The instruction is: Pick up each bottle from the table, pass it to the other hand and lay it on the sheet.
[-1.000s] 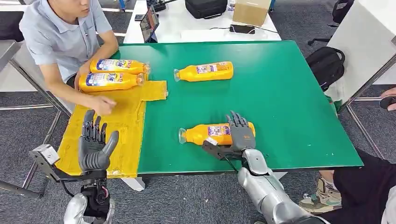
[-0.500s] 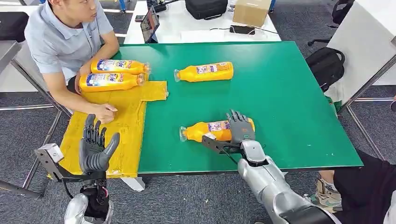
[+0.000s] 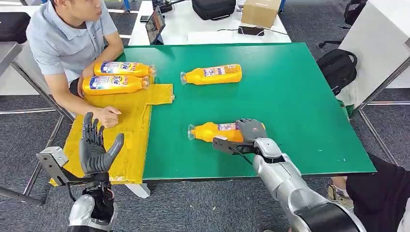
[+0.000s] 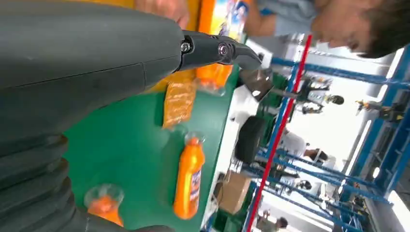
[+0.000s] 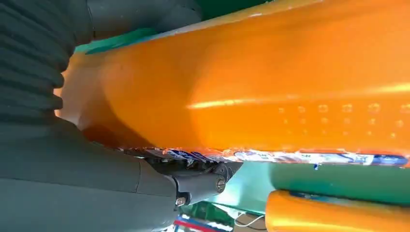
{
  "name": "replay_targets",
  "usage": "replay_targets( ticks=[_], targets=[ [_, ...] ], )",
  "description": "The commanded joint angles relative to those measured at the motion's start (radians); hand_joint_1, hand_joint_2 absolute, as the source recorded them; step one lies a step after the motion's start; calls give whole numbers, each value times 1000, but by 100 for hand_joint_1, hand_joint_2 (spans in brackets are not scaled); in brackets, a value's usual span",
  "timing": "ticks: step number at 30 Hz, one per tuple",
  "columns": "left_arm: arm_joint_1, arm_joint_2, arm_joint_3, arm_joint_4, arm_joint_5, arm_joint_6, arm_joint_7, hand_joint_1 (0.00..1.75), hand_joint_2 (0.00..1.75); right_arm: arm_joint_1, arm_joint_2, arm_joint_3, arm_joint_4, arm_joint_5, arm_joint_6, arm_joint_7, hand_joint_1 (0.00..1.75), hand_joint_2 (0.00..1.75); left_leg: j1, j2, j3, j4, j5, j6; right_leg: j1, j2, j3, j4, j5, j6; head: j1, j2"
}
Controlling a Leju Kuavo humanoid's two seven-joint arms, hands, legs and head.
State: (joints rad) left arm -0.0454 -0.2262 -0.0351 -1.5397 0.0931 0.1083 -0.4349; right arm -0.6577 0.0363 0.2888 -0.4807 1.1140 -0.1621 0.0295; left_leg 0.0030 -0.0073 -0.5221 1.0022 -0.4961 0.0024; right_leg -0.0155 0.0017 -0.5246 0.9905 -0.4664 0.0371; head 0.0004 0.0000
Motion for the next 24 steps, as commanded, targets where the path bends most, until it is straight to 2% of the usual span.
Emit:
replay_targets(
  ticks=[1,6,7,8,9,11,15,17,20,21,22,24],
  targets=[
    [-47,22,4,88,-8,6,-8,0,175,13,-17,-25,53,-71,2,-68,175,175,0,-1,0,0,1,0,0,-2,1,-1,1,-1,0,0],
    [-48,22,5,90,-5,5,-10,0,175,14,-17,-20,48,-75,-11,-81,175,175,1,0,0,0,2,0,1,-2,0,-1,1,-1,0,0],
    [-52,22,5,97,5,-1,-12,0,175,21,-12,-36,34,-131,-10,-153,175,175,0,0,1,0,1,0,1,-2,1,-1,1,-1,0,0],
    [-64,23,-2,120,17,-11,-15,0,175,38,-8,-66,-3,-221,-8,-272,175,175,1,0,-1,0,2,-1,1,-2,-1,-1,2,-2,0,0],
    [-70,22,-7,131,23,-12,-20,0,175,52,-5,-73,-33,-262,-30,-329,175,175,1,0,0,0,2,0,1,-2,1,-1,1,-1,0,0],
    [-61,20,-50,132,9,-7,-46,0,175,138,26,-110,-213,-377,-166,-487,175,175,1,-1,-1,-1,2,-1,2,-3,0,-2,2,-2,0,0],
    [29,21,-184,69,-240,165,-114,0,175,376,74,-108,-666,-605,-185,-585,175,175,1,0,-2,0,0,-1,2,-2,-1,-1,0,-2,0,0],
    [42,30,-244,82,-345,233,-131,0,175,445,89,-90,-806,-664,-215,-614,175,175,2,-2,-2,-1,-1,-1,2,-3,-1,-1,-1,-2,0,0],
    [36,32,-246,91,-346,237,-132,0,175,444,84,-85,-812,-668,-216,-605,175,175,1,-2,-5,1,-1,0,1,-3,-4,1,-1,-1,0,0],
    [31,40,-251,95,-369,249,-134,0,175,441,90,-94,-809,-694,-227,-629,175,175,0,-2,-7,1,0,0,1,-2,-6,0,0,-1,0,0],
    [31,45,-273,108,-420,258,-129,0,175,459,110,-115,-836,-746,-257,-696,175,175,1,-2,-9,2,0,0,1,-3,-8,1,0,-1,0,0],
    [38,44,-305,133,-435,246,-129,0,175,487,127,-118,-892,-789,-275,-727,175,175,0,-2,-10,1,1,0,1,-2,-9,1,1,-2,0,0]
  ],
)
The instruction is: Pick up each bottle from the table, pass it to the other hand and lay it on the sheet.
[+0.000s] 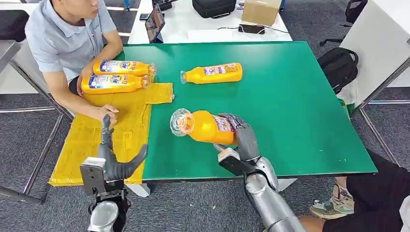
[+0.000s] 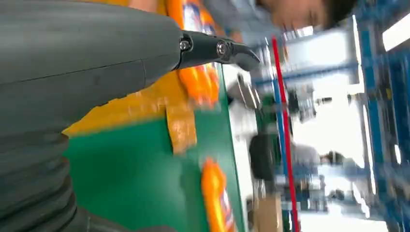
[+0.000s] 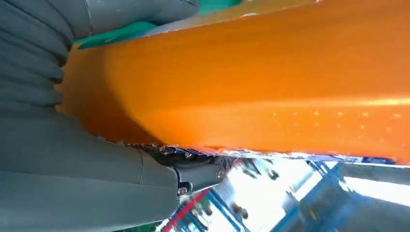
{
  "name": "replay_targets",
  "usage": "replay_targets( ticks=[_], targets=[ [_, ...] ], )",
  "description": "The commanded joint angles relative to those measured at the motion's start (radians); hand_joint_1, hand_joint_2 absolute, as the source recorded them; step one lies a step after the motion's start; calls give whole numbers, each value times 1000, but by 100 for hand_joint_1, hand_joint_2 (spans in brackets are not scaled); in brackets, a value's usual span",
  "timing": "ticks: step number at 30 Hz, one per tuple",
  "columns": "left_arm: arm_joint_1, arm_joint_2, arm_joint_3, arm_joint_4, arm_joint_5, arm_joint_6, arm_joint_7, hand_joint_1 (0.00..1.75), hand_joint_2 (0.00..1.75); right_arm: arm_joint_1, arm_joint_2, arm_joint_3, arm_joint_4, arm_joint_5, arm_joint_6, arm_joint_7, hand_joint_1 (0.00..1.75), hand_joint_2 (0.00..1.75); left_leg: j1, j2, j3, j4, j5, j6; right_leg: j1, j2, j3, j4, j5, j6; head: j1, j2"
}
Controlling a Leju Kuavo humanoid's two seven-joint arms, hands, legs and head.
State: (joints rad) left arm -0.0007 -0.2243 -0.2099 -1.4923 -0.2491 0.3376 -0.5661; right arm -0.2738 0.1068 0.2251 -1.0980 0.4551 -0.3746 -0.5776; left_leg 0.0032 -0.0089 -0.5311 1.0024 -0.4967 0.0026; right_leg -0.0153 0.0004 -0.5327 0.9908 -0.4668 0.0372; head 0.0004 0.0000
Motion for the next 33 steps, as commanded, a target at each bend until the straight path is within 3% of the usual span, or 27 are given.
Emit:
replay_targets(
  ticks=[1,5,8,11,14,17,25,33],
  targets=[
    [-5,43,-145,92,-84,-5,-3,0,175,109,58,-45,-307,-151,-75,-121,175,175,0,-1,-1,0,1,0,0,-1,0,0,1,-1,0,0],
    [13,44,-169,71,-28,-65,-42,0,175,90,59,-31,-298,-167,-86,-121,175,175,0,1,0,0,1,0,0,0,0,0,1,-1,0,0],
    [32,34,-147,63,121,-217,-48,0,175,52,68,-25,-218,-185,-46,-120,175,175,0,2,0,0,1,0,0,1,-1,0,1,-2,0,0],
    [34,28,-148,93,148,-266,-73,0,175,-1,74,31,-94,-165,30,-98,175,175,0,4,2,-1,1,0,0,3,1,-1,2,-1,0,0],
    [14,30,-175,119,185,-368,-117,0,175,-73,83,140,62,-141,184,-96,175,175,0,7,2,-1,1,-1,1,6,1,-1,3,-2,0,0],
    [1,17,-173,127,270,-470,-114,0,175,-105,104,186,115,-122,196,-89,175,175,0,4,1,-1,1,0,0,3,0,-1,2,-1,0,0],
    [-22,-1,-157,128,229,-413,-90,0,175,-136,124,275,237,-38,190,-49,175,175,0,3,1,-1,1,0,1,2,1,-1,2,-1,0,0],
    [-40,-13,-146,172,208,-363,-79,0,175,-96,115,336,208,34,151,-25,175,175,0,0,1,0,1,0,0,0,1,0,1,-1,0,0]
  ],
)
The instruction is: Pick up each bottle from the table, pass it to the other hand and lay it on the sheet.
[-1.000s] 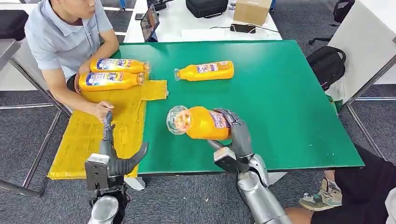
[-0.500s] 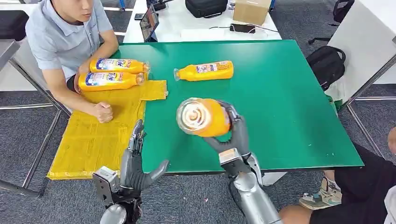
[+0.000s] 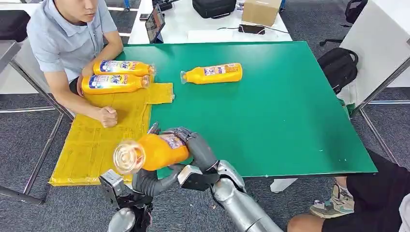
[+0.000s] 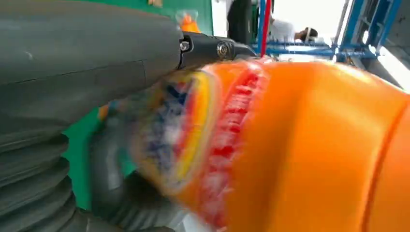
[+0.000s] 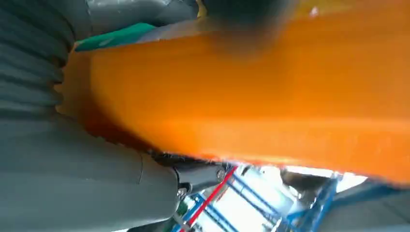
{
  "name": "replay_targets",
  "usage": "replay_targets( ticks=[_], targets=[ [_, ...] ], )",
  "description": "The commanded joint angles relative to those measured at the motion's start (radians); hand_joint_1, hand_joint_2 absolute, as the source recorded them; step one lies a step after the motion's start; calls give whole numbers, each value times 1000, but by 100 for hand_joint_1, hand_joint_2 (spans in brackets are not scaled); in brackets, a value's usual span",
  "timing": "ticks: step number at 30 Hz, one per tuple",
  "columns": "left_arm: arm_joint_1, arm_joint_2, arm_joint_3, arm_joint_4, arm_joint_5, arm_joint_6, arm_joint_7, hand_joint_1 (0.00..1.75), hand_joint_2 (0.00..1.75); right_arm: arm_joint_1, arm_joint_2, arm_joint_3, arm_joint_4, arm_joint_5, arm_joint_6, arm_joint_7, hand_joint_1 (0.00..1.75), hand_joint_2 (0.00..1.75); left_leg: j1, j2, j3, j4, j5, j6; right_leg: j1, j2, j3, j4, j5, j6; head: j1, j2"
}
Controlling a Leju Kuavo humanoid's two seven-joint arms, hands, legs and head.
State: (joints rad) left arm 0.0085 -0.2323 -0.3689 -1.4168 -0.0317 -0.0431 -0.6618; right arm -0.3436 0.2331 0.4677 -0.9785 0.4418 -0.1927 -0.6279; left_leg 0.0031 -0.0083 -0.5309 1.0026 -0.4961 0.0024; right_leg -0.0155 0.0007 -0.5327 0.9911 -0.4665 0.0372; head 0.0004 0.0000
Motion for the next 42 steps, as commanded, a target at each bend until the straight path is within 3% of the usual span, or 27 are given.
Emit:
replay_targets(
  ticks=[1,7,8,9,10,11,12,13,14,18,19,25,30,32,33,34,36,40,42],
  targets=[
    [-52,-5,14,97,-14,23,16,0,175,-25,-7,101,89,56,-37,30,175,175,1,0,0,-1,1,0,1,-1,1,-1,1,-1,0,0],
    [-83,-23,15,127,-38,67,26,0,175,-31,12,161,116,123,-57,55,175,175,1,0,0,0,1,0,1,0,0,-1,1,-2,0,0],
    [-91,-30,26,141,-4,54,40,14,175,-34,18,166,129,127,-69,53,175,175,1,0,0,0,1,0,1,0,0,-1,1,-2,0,0],
    [-94,-31,30,143,13,46,46,42,175,-33,21,167,134,125,-75,52,175,175,1,1,-1,0,1,-1,2,0,0,0,1,-2,0,0],
    [-96,-34,38,145,44,25,57,175,175,-30,23,166,138,122,-83,49,175,175,1,1,0,0,1,-1,2,0,0,0,1,-2,0,0],
    [-99,-36,47,145,80,3,72,175,175,-28,25,165,142,118,-93,46,136,175,1,1,0,0,1,0,1,0,0,-1,1,-1,0,0],
    [-99,-36,47,145,80,3,72,175,175,-28,25,165,142,118,-93,46,136,175,1,0,0,0,1,0,1,-1,1,-1,1,-2,0,0],
    [-99,-36,52,143,94,-3,78,175,175,-25,26,166,145,116,-98,45,52,175,1,0,0,0,1,0,1,-1,1,-1,1,-1,0,0],
    [-100,-37,58,139,113,-10,82,175,175,-25,27,169,151,111,-92,46,5,175,1,0,0,0,1,0,2,-1,1,-2,1,-2,0,0],
    [-99,-39,78,117,170,-32,92,175,175,-15,30,168,161,94,-87,48,0,175,1,0,0,0,1,0,2,-1,1,-1,1,-2,0,0],
    [-99,-39,78,117,170,-32,92,175,175,-15,30,168,161,94,-87,48,0,0,0,-1,0,0,1,0,1,-1,0,-1,1,-1,0,0],
    [-111,-40,137,116,263,-40,147,175,175,-6,23,160,149,96,-137,45,0,0,1,-1,-1,0,1,0,1,-1,0,0,1,-1,0,0],
    [-237,-6,197,282,148,229,240,175,175,21,6,169,106,146,-254,58,0,0,1,-2,-1,0,2,-1,2,-3,1,-1,1,-2,0,0],
    [-265,3,211,322,141,244,234,175,175,25,4,171,99,147,-264,56,0,0,1,-3,0,-1,3,-1,2,-4,1,-2,2,-2,0,0],
    [-312,37,207,376,39,343,215,175,175,25,2,185,93,165,-285,52,0,0,1,-1,1,-1,2,-1,1,-2,1,-1,1,-2,0,0],
    [-331,48,220,398,40,332,215,175,175,26,1,188,88,167,-285,56,0,0,0,-2,1,-1,2,-1,0,-2,1,-1,1,-1,0,0],
    [-398,82,234,480,-112,446,190,175,175,23,-1,203,72,178,-292,61,0,0,1,1,1,-1,2,-1,1,0,0,-1,2,-2,0,0],
    [-408,82,253,491,-121,433,187,175,175,23,-2,205,68,179,-290,68,0,0,1,0,1,0,2,-2,1,-1,0,0,1,-1,0,0],
    [-462,113,229,555,-269,521,207,175,175,17,-3,213,62,188,-291,64,0,0,1,0,1,0,2,-2,2,-1,1,0,1,-1,0,0]
  ],
)
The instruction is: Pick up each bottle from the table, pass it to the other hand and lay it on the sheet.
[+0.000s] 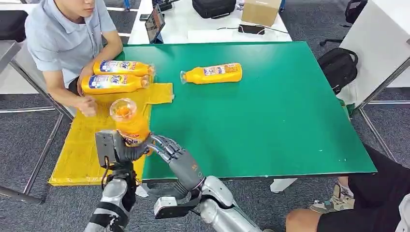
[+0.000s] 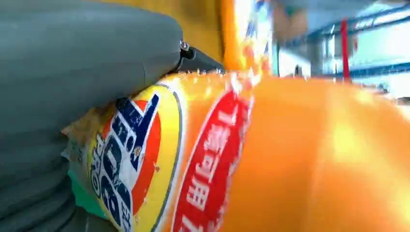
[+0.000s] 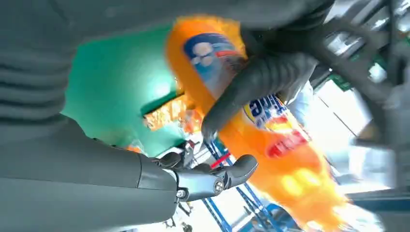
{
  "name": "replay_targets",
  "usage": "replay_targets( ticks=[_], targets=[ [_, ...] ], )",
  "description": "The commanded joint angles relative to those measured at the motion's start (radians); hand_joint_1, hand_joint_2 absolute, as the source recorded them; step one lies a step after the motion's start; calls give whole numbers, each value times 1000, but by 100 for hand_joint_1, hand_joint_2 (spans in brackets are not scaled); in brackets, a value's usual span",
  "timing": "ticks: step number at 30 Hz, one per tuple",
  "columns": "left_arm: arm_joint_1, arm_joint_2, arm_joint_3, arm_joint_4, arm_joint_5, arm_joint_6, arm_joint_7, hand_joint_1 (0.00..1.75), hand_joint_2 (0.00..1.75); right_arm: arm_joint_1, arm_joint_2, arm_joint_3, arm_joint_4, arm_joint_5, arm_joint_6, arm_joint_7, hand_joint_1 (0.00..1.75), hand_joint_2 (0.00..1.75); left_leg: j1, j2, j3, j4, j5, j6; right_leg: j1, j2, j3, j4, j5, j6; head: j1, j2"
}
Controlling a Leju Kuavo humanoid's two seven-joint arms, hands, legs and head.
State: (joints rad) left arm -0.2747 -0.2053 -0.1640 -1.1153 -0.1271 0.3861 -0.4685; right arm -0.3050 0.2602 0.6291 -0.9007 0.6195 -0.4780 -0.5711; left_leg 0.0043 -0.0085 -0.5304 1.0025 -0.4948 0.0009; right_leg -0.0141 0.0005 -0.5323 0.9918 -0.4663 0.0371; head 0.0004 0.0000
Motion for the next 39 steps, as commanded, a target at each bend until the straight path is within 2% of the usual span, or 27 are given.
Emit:
replay_targets(
  ticks=[1,4,7,9,12,17,18,23,29,30,31,32,34,35,36,37,38,39],
  targets=[
    [-213,95,34,292,-204,95,15,175,175,-22,-29,53,-22,10,-3,8,0,0,0,-1,-1,0,1,0,0,-1,0,0,0,-1,0,0],
    [-327,119,47,429,-353,136,26,175,175,-31,-24,56,-26,7,20,12,0,0,2,-2,-3,2,2,-1,2,-3,-1,1,1,-2,1,0],
    [-435,147,-27,573,-595,183,119,175,175,-38,-23,51,-18,1,44,9,0,0,1,-1,-3,2,2,-1,2,-2,-2,1,2,-2,0,0],
    [-507,163,-94,670,-749,116,226,175,175,-42,-25,49,-18,-1,67,6,0,0,1,-3,-3,2,2,0,1,-4,-1,1,1,-1,1,0],
    [-568,179,-170,749,-876,27,322,175,175,-42,-28,46,-31,-3,90,5,0,0,1,-2,-3,2,2,0,1,-3,-1,1,1,-1,0,0],
    [-631,198,-223,804,-980,-129,402,175,175,-33,-30,35,-56,0,113,-1,0,0,1,0,-3,2,2,0,2,-1,-2,1,3,-4,0,0],
    [-661,206,-262,829,-1037,-216,475,175,175,-32,-28,31,-57,-3,124,-7,0,0,1,1,-3,3,2,0,2,0,-3,2,3,-4,0,0],
    [-668,210,-261,829,-1037,-221,475,175,175,-32,-27,31,-57,-4,124,-7,0,0,1,2,-3,2,2,0,2,0,-3,1,3,-4,0,0],
    [-670,203,-207,857,-1004,-345,467,175,175,-49,-15,32,-32,-12,120,-31,0,0,1,3,-3,2,2,0,1,1,-3,1,3,-4,0,0],
    [-670,202,-207,858,-1005,-349,467,159,175,-50,-14,31,-30,-13,120,-32,0,0,1,3,-3,2,2,0,1,1,-2,1,3,-4,0,0],
    [-671,201,-204,866,-1005,-367,466,54,175,-51,-12,31,-24,-18,121,-35,0,0,1,3,-3,2,2,0,1,1,-2,1,3,-4,1,0],
    [-671,201,-200,867,-1001,-380,462,40,175,-50,-11,33,-19,-21,123,-36,0,0,1,3,-3,2,2,0,2,1,-3,1,3,-4,0,0],
    [-670,202,-200,867,-1001,-382,461,40,175,-48,-11,33,-18,-21,121,-37,0,0,1,2,-3,2,2,0,1,0,-2,1,3,-4,0,0],
    [-670,202,-200,867,-1001,-382,461,28,175,-48,-11,33,-18,-21,121,-37,0,0,2,2,-3,3,2,0,2,0,-3,1,3,-4,0,0],
    [-671,201,-175,868,-975,-410,443,31,175,-52,-9,37,-5,-20,119,-42,0,0,1,2,-3,2,2,0,1,1,-3,1,3,-4,0,0],
    [-671,199,-143,870,-940,-439,424,24,175,-56,-6,39,5,-22,119,-46,0,0,2,2,-3,3,2,0,2,1,-3,1,3,-4,1,0],
    [-673,200,-129,869,-925,-460,411,31,175,-64,-1,40,19,-29,116,-56,0,0,2,3,-3,3,2,0,2,1,-3,2,3,-4,0,0],
    [-675,199,-119,870,-916,-474,404,24,175,-70,2,40,30,-38,116,-62,0,0,1,3,-3,2,2,0,1,1,-3,1,3,-4,1,0]
  ],
)
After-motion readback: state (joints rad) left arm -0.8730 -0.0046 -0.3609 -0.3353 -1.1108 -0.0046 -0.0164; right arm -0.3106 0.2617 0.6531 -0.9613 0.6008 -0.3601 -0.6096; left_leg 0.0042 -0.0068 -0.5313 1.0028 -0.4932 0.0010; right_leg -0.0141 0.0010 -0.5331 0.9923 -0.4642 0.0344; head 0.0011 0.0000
